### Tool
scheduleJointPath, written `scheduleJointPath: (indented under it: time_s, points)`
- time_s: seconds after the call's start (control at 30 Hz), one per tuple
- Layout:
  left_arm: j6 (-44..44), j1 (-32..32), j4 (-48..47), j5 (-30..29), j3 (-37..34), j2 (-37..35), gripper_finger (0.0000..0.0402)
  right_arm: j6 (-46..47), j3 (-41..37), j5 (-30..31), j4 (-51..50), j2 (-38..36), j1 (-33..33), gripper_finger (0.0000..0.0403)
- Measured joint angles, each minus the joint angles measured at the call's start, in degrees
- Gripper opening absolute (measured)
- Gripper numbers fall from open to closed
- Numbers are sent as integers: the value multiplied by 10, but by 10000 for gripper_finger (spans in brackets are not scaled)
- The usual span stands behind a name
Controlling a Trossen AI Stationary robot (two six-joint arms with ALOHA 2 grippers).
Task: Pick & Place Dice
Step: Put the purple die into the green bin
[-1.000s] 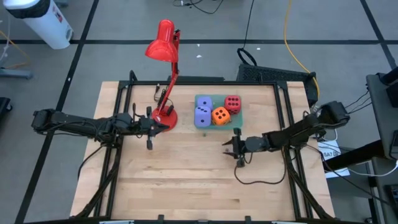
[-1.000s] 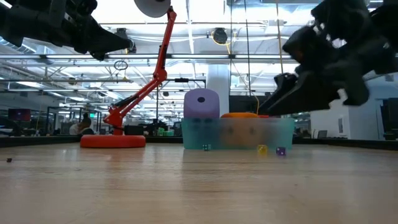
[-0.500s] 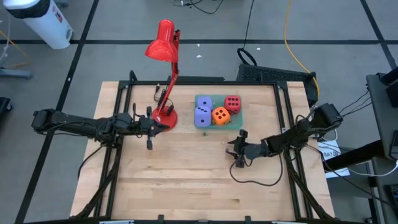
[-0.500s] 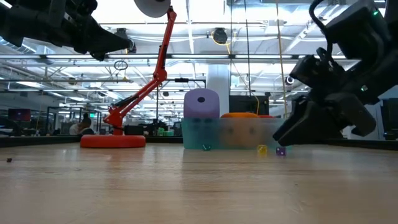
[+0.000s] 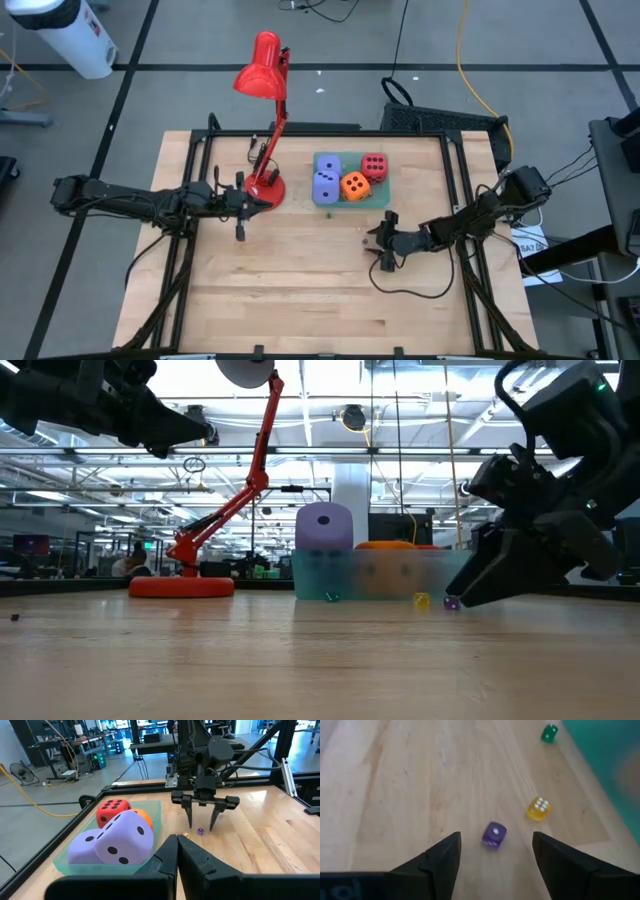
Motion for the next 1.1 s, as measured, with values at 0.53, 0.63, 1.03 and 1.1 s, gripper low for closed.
scheduleJointPath:
  time_s: [0.53,0.63,1.03,1.1]
  points:
    - [6,0,0,0,0,0,17,-31,-8,-17,18,0,-22,226]
    - [5,0,0,0,0,0,17,-31,-8,-29,17,0,-23,226]
    - [6,0,0,0,0,0,17,-28,-8,-55,90,69,-25,212]
    - [6,0,0,0,0,0,17,-25,-8,-55,92,73,-25,212]
